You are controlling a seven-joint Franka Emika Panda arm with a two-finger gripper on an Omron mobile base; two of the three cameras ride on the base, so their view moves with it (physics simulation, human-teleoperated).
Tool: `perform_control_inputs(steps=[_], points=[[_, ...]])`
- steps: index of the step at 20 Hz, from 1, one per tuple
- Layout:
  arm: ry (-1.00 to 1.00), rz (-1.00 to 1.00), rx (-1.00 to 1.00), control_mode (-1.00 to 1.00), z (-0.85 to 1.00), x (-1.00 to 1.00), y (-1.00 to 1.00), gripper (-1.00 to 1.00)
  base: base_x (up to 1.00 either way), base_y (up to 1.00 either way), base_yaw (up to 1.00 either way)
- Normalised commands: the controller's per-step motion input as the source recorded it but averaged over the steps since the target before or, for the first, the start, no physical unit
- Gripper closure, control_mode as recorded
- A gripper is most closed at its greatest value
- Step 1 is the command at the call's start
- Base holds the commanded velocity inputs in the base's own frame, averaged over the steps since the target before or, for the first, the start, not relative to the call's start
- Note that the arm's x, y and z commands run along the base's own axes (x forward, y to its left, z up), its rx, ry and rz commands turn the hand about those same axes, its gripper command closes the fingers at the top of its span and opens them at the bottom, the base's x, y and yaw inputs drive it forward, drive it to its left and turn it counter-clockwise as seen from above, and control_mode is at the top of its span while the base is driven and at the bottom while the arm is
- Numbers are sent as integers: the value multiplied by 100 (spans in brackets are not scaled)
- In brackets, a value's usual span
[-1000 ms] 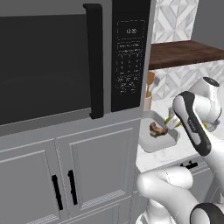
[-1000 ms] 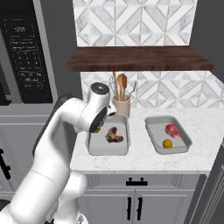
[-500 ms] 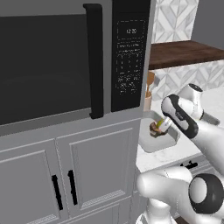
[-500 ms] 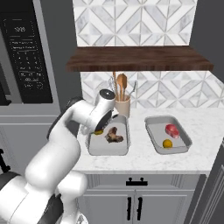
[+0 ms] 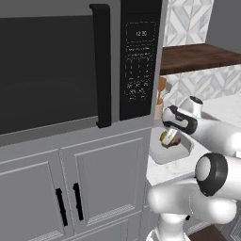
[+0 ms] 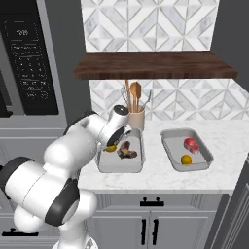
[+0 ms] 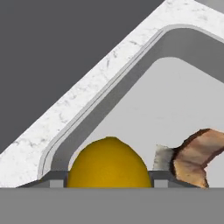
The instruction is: Place one lemon and one steak in each tupperware on the nearby counter, to pack two identical lunches.
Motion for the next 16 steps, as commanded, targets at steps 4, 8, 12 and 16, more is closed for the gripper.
perform_control_inputs(steps=[4, 8, 12, 16], points=[[0, 10, 3, -100, -32, 34, 0, 100, 0, 0, 0], [3, 9, 4, -100, -38, 45, 0, 100, 0, 0, 0], [6, 10, 4, -100, -43, 49, 0, 100, 0, 0, 0], [5, 7, 1, -100, -46, 36, 0, 100, 0, 0, 0]])
